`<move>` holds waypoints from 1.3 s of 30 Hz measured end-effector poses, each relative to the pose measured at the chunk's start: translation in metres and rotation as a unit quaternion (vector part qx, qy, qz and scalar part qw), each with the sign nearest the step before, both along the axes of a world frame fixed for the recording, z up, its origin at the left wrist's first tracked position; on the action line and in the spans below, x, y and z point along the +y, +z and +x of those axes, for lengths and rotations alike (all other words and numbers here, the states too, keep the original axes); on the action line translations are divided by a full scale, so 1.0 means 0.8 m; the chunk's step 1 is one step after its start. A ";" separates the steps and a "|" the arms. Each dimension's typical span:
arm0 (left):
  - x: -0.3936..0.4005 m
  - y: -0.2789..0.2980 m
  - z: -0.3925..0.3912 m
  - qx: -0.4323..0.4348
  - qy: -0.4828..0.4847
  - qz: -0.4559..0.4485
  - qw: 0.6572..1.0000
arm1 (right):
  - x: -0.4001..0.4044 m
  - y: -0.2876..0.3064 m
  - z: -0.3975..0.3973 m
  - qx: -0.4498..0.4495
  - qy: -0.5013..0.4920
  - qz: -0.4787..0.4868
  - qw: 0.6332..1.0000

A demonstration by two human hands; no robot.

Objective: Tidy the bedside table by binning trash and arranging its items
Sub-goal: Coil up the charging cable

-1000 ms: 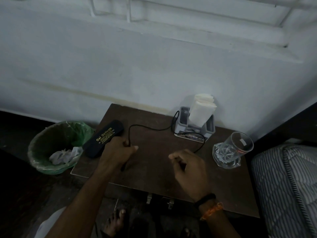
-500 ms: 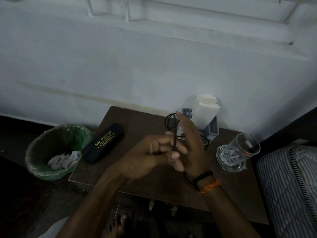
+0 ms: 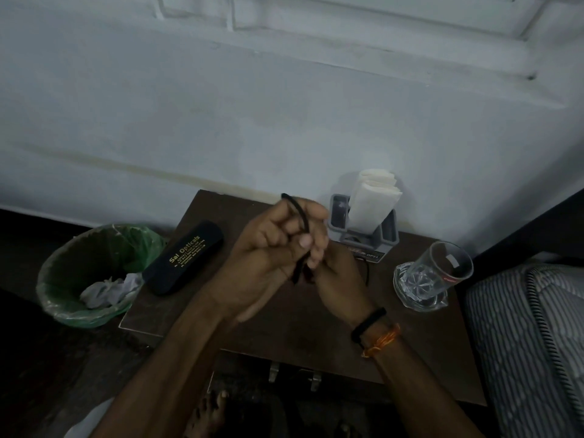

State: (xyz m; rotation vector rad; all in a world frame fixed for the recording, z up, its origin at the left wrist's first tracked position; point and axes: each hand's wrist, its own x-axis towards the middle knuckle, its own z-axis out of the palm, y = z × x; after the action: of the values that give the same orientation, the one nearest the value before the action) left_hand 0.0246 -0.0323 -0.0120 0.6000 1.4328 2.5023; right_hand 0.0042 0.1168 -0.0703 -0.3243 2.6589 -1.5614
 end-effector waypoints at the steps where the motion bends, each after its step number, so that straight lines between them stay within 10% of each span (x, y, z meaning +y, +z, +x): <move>1: -0.002 -0.003 -0.005 -0.003 0.025 0.004 1.000 | -0.001 0.002 0.003 -0.006 0.009 0.016 1.000; 9: 0.002 -0.038 -0.032 -0.032 0.198 -0.065 0.977 | 0.005 0.017 0.015 0.035 0.077 0.035 0.996; 39: 0.027 -0.042 -0.019 0.105 0.000 -0.293 0.950 | 0.076 0.074 0.007 0.167 0.034 0.004 0.985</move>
State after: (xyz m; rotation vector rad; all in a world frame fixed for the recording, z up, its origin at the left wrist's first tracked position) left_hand 0.0097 -0.0105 -0.0453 0.7452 2.1207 1.8910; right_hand 0.0097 0.1775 -0.0114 -0.7283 2.8549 -1.6003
